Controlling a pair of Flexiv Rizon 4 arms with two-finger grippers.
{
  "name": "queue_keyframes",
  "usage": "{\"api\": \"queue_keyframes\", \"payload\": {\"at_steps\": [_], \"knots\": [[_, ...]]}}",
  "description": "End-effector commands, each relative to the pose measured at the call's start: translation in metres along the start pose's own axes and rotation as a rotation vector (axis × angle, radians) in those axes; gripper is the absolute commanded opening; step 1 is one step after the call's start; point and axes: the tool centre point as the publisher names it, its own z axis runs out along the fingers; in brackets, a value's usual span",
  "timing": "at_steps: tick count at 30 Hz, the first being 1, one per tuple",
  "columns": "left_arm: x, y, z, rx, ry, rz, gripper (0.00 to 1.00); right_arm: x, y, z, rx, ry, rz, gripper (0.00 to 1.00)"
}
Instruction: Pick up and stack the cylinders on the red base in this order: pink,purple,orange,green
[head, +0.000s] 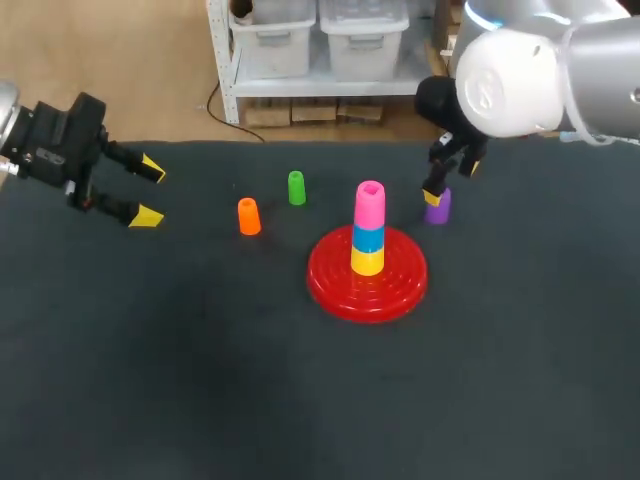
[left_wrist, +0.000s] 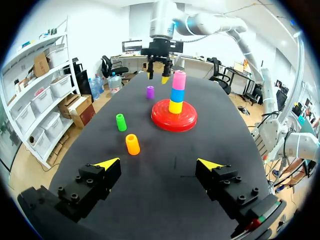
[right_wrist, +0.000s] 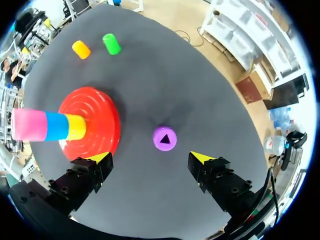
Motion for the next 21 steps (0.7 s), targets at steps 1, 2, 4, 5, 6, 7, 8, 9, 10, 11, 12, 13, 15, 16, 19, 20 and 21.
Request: {"api": "queue_keyframes", "payload": {"at_steps": [1,2,4,5,6,7,8,9,10,11,12,13,15,16,19,20,21], "knots": [[0.001,-0.001,0.000,-0.005,-0.003,0.002,1.00,-0.009,-0.013,0.012,-0.044,0.022,0.003,1.00],[0.001,-0.001,0.000,-0.005,-0.003,0.002,1.00,-0.011,-0.014,0.013,-0.048,0.022,0.001,1.00],[0.001,-0.001,0.000,-0.005,-0.003,0.002,1.00,-0.013,-0.016,0.016,-0.049,0.022,-0.002,1.00],[0.001,-0.001,0.000,-0.005,-0.003,0.002,1.00,-0.014,-0.018,0.017,-0.049,0.026,-0.004,1.00],[0.001,-0.001,0.000,-0.005,-0.003,0.002,1.00,-0.015,-0.019,0.019,-0.049,0.029,-0.007,1.00],[0.001,-0.001,0.000,-0.005,-0.003,0.002,1.00,-0.016,-0.020,0.021,-0.050,0.031,-0.007,1.00],[0.001,-0.001,0.000,-0.005,-0.003,0.002,1.00,-0.015,-0.021,0.023,-0.050,0.032,-0.007,1.00],[0.001,-0.001,0.000,-0.005,-0.003,0.002,1.00,-0.016,-0.022,0.024,-0.050,0.040,-0.006,1.00],[0.001,-0.001,0.000,-0.005,-0.003,0.002,1.00,-0.016,-0.022,0.025,-0.050,0.041,-0.005,1.00],[0.001,-0.001,0.000,-0.005,-0.003,0.002,1.00,-0.016,-0.022,0.025,-0.050,0.042,-0.005,1.00],[0.001,-0.001,0.000,-0.005,-0.003,0.002,1.00,-0.016,-0.023,0.025,-0.048,0.046,-0.009,1.00],[0.001,-0.001,0.000,-0.005,-0.003,0.002,1.00,-0.017,-0.023,0.025,-0.044,0.050,-0.012,1.00],[0.001,-0.001,0.000,-0.005,-0.003,0.002,1.00,-0.018,-0.024,0.025,-0.041,0.052,-0.015,1.00],[0.001,-0.001,0.000,-0.005,-0.003,0.002,1.00,-0.019,-0.024,0.026,-0.041,0.053,-0.016,1.00],[0.001,-0.001,0.000,-0.005,-0.003,0.002,1.00,-0.021,-0.025,0.028,-0.032,0.065,-0.027,0.81],[0.001,-0.001,0.000,-0.005,-0.003,0.002,1.00,-0.021,-0.024,0.029,-0.029,0.073,-0.028,0.74],[0.001,-0.001,0.000,-0.005,-0.003,0.002,1.00,-0.022,-0.024,0.029,-0.027,0.080,-0.026,0.68]]}}
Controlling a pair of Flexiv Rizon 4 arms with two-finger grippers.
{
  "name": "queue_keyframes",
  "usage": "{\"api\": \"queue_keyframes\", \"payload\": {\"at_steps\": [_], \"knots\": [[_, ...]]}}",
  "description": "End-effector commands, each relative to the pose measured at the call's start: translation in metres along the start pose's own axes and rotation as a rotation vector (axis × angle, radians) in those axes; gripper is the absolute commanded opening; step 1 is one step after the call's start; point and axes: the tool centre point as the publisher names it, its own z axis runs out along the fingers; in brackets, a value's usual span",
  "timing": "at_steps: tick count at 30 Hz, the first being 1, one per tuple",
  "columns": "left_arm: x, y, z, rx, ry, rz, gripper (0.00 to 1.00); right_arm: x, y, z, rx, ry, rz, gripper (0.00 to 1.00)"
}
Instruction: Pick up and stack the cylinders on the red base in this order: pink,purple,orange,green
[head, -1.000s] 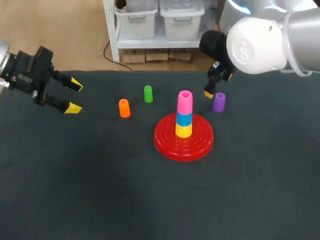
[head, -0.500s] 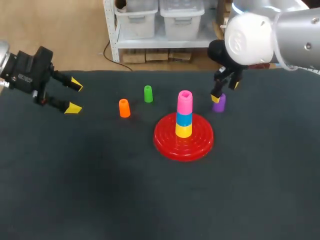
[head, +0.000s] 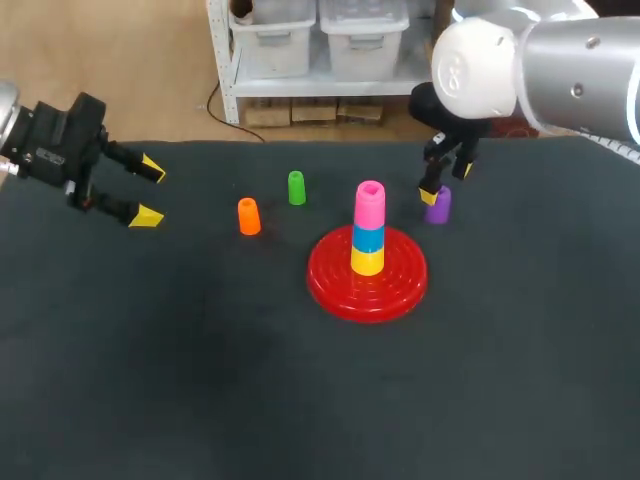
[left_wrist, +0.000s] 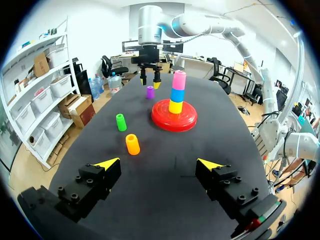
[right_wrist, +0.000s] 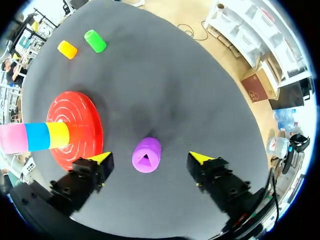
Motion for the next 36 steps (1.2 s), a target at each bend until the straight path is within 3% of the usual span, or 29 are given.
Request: {"api": "queue_keyframes", "payload": {"at_steps": [1,4,10,17,20,21,27,31,36], "knots": [[0.001,-0.001,0.000,-0.005,-0.003,0.002,1.00,-0.006,0.001,0.003,0.003,0.019,0.003,0.67],[0.001,-0.001,0.000,-0.005,-0.003,0.002,1.00,-0.007,0.005,0.004,0.007,0.019,0.002,0.65],[0.001,-0.001,0.000,-0.005,-0.003,0.002,1.00,-0.004,0.008,0.008,0.017,0.045,0.018,0.47],[0.001,-0.001,0.000,-0.005,-0.003,0.002,1.00,-0.003,0.009,0.012,0.041,0.039,0.034,0.44],[0.001,-0.001,0.000,-0.005,-0.003,0.002,1.00,-0.001,0.010,0.010,0.075,0.036,0.047,0.16],[0.001,-0.001,0.000,-0.005,-0.003,0.002,1.00,0.000,0.010,0.009,0.082,0.032,0.048,0.00],[0.001,-0.001,0.000,-0.005,-0.003,0.002,1.00,0.002,0.017,-0.023,0.145,-0.019,0.029,0.00],[0.001,-0.001,0.000,-0.005,-0.003,0.002,1.00,-0.007,0.032,-0.065,0.177,-0.060,-0.030,0.00],[0.001,-0.001,0.000,-0.005,-0.003,0.002,1.00,-0.023,0.052,-0.112,0.150,-0.088,-0.141,0.00]]}}
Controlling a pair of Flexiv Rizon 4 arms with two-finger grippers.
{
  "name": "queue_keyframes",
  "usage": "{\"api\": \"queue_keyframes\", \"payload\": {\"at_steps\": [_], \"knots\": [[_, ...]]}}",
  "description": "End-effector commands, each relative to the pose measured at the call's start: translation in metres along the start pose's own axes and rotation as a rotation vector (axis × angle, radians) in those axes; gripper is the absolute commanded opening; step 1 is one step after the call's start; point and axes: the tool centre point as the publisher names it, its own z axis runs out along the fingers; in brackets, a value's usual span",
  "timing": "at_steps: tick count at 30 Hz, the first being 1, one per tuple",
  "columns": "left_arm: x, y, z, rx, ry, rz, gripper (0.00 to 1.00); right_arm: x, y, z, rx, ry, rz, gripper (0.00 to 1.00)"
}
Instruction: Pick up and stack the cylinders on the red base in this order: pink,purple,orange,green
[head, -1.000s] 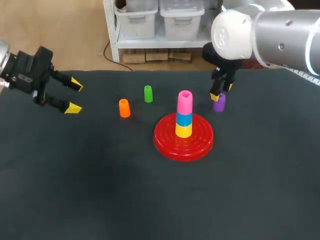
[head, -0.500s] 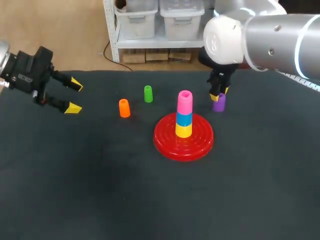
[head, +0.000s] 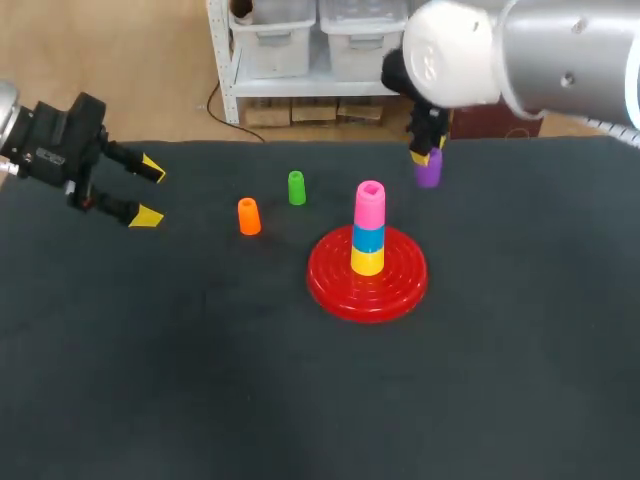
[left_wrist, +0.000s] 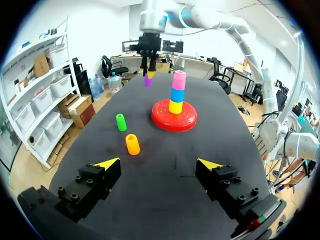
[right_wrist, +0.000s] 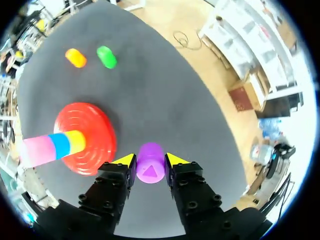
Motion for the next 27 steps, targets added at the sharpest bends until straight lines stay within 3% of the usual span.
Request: {"api": "queue_keyframes", "payload": {"at_steps": [1,7,15,27], "knots": [[0.001,-0.001,0.000,-0.004,-0.003,0.002,1.00,0.000,0.019,-0.054,0.015,-0.060,-0.076,0.00],[0.001,-0.001,0.000,-0.004,-0.003,0.002,1.00,-0.021,0.043,-0.101,-0.009,-0.050,-0.247,0.00],[0.001,-0.001,0.000,-0.004,-0.003,0.002,1.00,-0.031,0.089,-0.126,-0.051,-0.011,-0.414,0.00],[0.001,-0.001,0.000,-0.004,-0.003,0.002,1.00,-0.020,0.139,-0.107,-0.091,0.017,-0.467,0.00]]}}
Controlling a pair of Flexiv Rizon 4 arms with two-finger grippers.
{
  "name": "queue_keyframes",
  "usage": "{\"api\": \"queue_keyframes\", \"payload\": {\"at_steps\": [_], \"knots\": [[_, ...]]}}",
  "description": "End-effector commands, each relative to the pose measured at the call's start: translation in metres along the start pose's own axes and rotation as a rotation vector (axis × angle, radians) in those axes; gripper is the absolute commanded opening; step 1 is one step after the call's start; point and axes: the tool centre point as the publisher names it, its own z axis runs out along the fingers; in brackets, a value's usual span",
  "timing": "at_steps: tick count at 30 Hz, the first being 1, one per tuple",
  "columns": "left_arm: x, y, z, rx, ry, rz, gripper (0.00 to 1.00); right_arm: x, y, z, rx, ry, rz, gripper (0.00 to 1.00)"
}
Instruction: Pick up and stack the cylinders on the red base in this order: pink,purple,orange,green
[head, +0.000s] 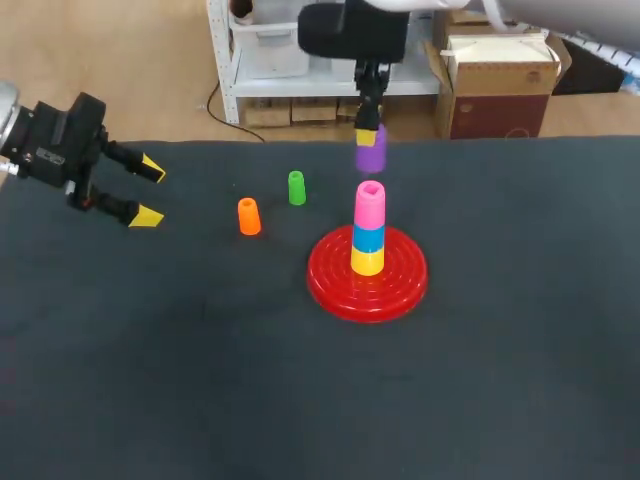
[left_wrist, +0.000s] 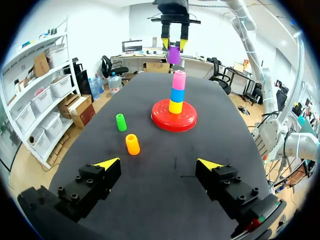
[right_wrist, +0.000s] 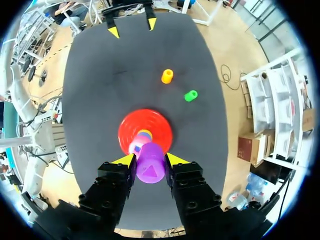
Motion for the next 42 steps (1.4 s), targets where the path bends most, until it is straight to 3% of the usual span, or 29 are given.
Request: {"api": "queue_keyframes", "payload": {"at_steps": [1,11,28,39,42], "knots": [[0.001,-0.001,0.000,-0.004,-0.003,0.002,1.00,0.002,0.015,0.006,0.015,-0.010,-0.003,0.00],[0.001,-0.001,0.000,-0.004,-0.003,0.002,1.00,0.009,0.032,0.017,-0.009,0.008,-0.002,0.00],[0.001,-0.001,0.000,-0.004,-0.003,0.002,1.00,0.002,0.006,0.026,-0.006,0.016,-0.048,0.00],[0.001,-0.001,0.000,-0.004,-0.003,0.002,1.00,0.005,0.016,0.056,-0.077,0.033,-0.050,0.00],[0.001,-0.001,0.000,-0.004,-0.003,0.002,1.00,0.007,0.017,0.054,-0.057,0.016,-0.027,0.00]]}}
